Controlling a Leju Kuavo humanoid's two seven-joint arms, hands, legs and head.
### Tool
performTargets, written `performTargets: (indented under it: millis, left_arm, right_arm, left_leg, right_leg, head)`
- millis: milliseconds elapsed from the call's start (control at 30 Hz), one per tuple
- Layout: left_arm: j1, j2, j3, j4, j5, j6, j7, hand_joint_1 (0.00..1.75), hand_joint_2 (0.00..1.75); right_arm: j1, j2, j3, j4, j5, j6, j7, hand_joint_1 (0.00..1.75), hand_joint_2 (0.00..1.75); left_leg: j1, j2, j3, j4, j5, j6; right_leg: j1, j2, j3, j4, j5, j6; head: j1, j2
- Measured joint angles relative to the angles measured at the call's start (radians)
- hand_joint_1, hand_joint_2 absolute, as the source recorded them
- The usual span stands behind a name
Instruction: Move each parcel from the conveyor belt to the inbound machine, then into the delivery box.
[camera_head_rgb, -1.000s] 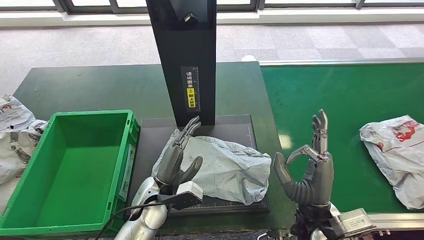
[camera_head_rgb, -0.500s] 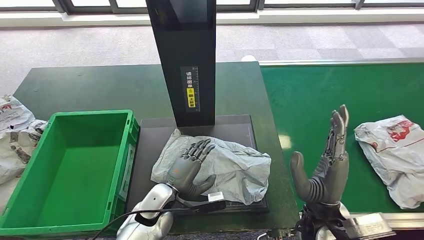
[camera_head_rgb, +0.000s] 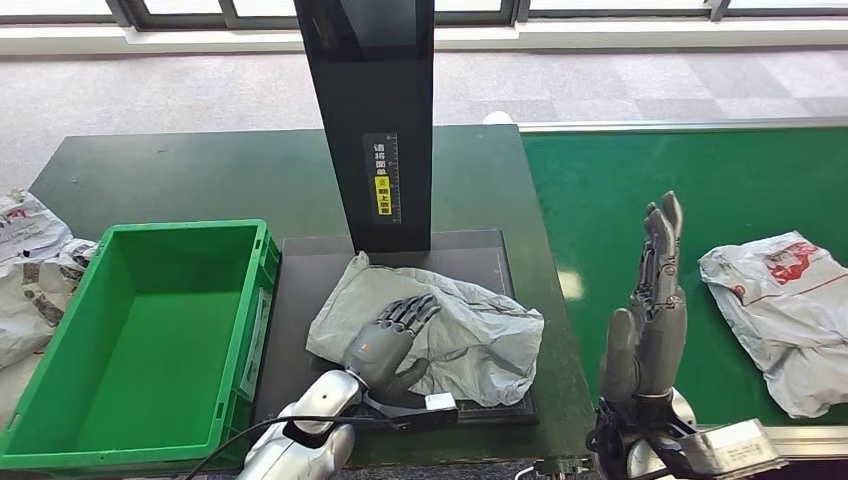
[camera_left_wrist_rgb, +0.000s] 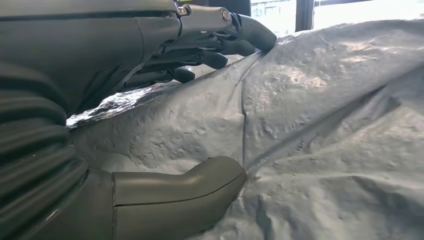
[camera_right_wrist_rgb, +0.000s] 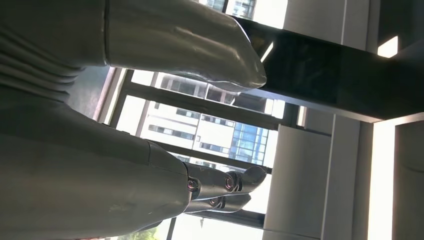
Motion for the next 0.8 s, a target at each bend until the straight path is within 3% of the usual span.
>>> performTargets:
  millis: [367,500,567,700,800]
  left_arm:
    - [-0.015,-0.007,0.000,0.025,0.000,-0.004,0.000,0.00,1.75]
    - [-0.034,-0.010,0.000,0.050,0.000,-0.024,-0.007,1.75,1.75]
    - [-0.046,-0.011,0.000,0.067,0.005,-0.024,-0.032,1.75,1.75]
    - [-0.054,-0.012,0.000,0.085,0.014,-0.010,-0.076,1.75,1.75]
    - [-0.053,-0.011,-0.001,0.080,0.011,-0.018,-0.079,1.75,1.75]
  right_arm:
    - [0.000,0.000,0.000,0.001,0.000,0.000,0.000,0.00,0.00]
    - [0.000,0.000,0.000,0.001,-0.002,0.000,0.000,0.00,0.00]
    - [0.002,0.000,0.000,0.001,-0.010,0.001,0.000,0.00,0.00]
    - [0.006,0.000,0.000,0.001,-0.040,0.012,0.000,0.00,1.75]
    - [0.012,0.000,0.000,0.000,-0.053,0.027,0.000,0.00,1.75]
  left_leg:
    - [0.000,0.000,0.004,0.000,0.000,0.000]
    - [0.000,0.000,0.004,0.000,0.000,0.000]
    - [0.000,0.000,0.005,0.000,0.000,0.000]
    - [0.000,-0.001,0.005,0.000,0.000,0.000]
    - [0.000,-0.001,0.005,0.000,0.000,0.000]
  right_leg:
    - [0.000,-0.001,0.004,0.000,0.000,0.000]
    - [0.000,-0.001,0.004,0.000,0.000,0.000]
    - [0.000,-0.001,0.005,0.000,0.000,0.000]
    - [0.000,-0.001,0.005,0.000,0.000,0.000]
    - [0.000,-0.001,0.005,0.000,0.000,0.000]
  head:
    - [0.000,0.000]
    - [0.000,0.000]
    - [0.000,0.000]
    - [0.000,0.000]
    - [0.000,0.000]
